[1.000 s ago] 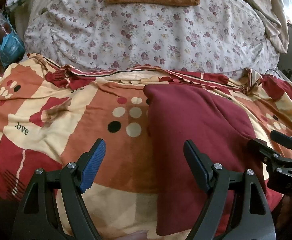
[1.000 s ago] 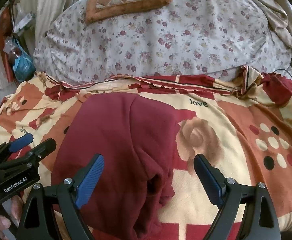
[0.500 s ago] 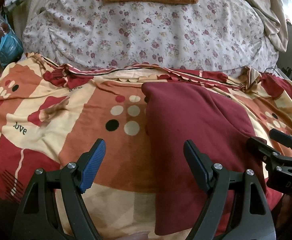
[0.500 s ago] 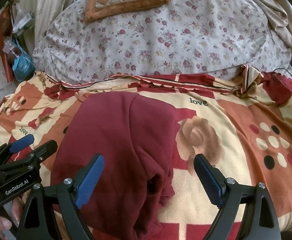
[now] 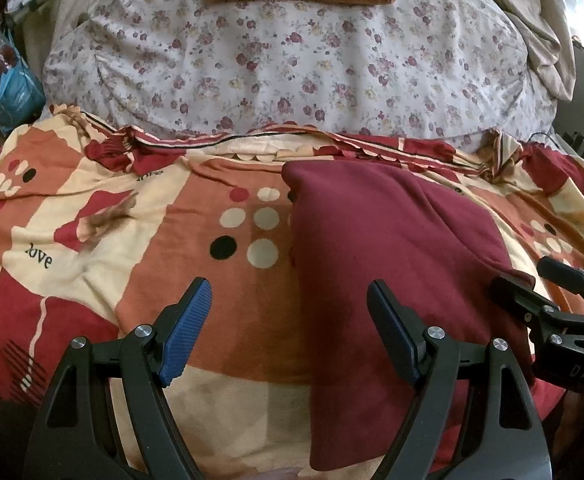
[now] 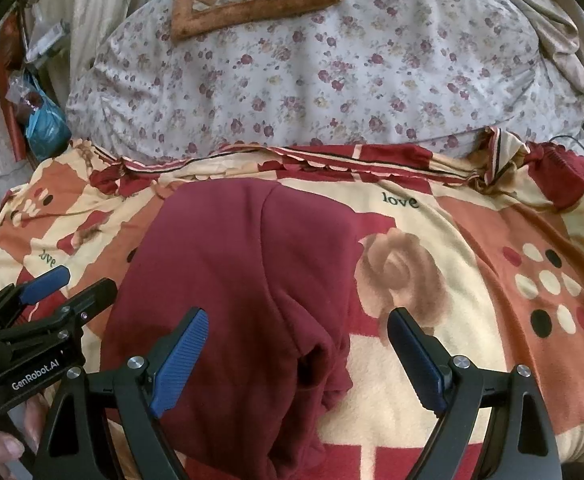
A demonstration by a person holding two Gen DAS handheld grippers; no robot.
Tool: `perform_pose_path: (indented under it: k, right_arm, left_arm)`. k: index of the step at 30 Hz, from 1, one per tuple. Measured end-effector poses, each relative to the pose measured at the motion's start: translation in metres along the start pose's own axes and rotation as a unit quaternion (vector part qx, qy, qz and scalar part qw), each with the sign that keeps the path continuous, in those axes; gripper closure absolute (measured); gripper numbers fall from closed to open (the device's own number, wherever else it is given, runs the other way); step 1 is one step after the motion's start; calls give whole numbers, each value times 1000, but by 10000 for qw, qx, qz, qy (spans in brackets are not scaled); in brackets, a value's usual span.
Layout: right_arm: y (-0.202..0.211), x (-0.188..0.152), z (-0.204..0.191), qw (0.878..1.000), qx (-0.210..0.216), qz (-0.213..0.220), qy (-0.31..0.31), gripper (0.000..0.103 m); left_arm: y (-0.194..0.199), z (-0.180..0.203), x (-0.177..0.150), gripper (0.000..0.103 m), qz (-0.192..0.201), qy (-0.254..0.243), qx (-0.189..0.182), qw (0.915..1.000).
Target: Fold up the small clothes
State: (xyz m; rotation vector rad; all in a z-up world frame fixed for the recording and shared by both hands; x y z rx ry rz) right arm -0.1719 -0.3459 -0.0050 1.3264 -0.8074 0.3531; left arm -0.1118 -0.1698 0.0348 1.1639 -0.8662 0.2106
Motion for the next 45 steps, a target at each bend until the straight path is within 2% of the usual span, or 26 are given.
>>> perform_pose_path:
  k: [35, 45]
  right_arm:
    - [-1, -3, -4, 10000, -6, -73, 47, 13]
    - [-3, -5, -3, 9999, -10, -96, 44, 13]
  left_arm:
    - [0, 2, 0, 23, 5, -2, 14, 10000]
    - [-1, 0, 1, 23, 56, -17, -86, 9999]
Point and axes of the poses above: each gripper's, at about its wrist camera, not at the fingertips, and y roughly against the way its jaws point, z to its right, x to its top, the point moved 10 cm from there along -y, roughly the way its jaws point, and after that the axes turned 9 degrees about -x, right-handed, at the moved point
